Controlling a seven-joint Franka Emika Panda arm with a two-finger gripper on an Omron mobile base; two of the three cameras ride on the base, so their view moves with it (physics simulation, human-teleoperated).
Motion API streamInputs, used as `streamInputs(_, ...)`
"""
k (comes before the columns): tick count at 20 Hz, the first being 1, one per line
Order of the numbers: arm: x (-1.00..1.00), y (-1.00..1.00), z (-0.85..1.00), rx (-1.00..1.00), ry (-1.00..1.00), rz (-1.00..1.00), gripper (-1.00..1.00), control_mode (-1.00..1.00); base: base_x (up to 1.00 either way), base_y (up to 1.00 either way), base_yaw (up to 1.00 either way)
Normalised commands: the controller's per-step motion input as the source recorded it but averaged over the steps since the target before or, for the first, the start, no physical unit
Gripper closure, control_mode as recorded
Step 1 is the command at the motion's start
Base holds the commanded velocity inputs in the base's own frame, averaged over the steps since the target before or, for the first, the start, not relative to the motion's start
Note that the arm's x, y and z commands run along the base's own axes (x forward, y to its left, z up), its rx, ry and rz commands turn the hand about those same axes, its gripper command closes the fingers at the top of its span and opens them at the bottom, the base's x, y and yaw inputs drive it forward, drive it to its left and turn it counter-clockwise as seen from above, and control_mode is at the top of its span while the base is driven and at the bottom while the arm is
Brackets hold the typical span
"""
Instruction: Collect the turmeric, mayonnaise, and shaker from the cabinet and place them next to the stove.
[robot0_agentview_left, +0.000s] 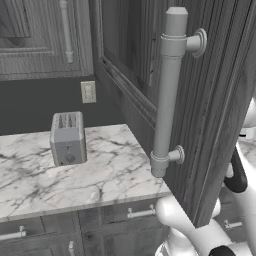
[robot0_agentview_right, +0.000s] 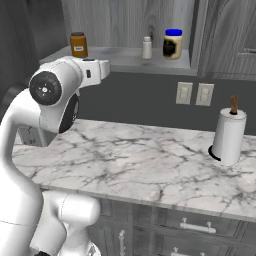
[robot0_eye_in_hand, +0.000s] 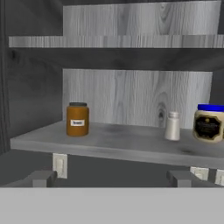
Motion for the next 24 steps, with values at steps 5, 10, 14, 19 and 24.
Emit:
streamInputs(5, 0.23, 0.19, 0.21, 0.0, -0.01, 0.0, -1.0, -1.0, 0.0, 0.0, 0.0)
streamInputs(10, 0.33, 0.42, 0.03, 0.0, 0.01, 0.0, -1.0, -1.0, 0.0, 0.0, 0.0)
streamInputs(14, 0.48, 0.15, 0.08, 0.03, 0.07, 0.0, -1.0, -1.0, 0.0, 0.0, 0.0)
streamInputs(19, 0.52, 0.0, 0.15, 0.01, 0.12, 0.01, -1.0, -1.0, 0.0, 0.0, 0.0)
streamInputs(24, 0.45, 0.0, 0.01, 0.05, 0.02, 0.04, -1.0, -1.0, 0.0, 0.0, 0.0)
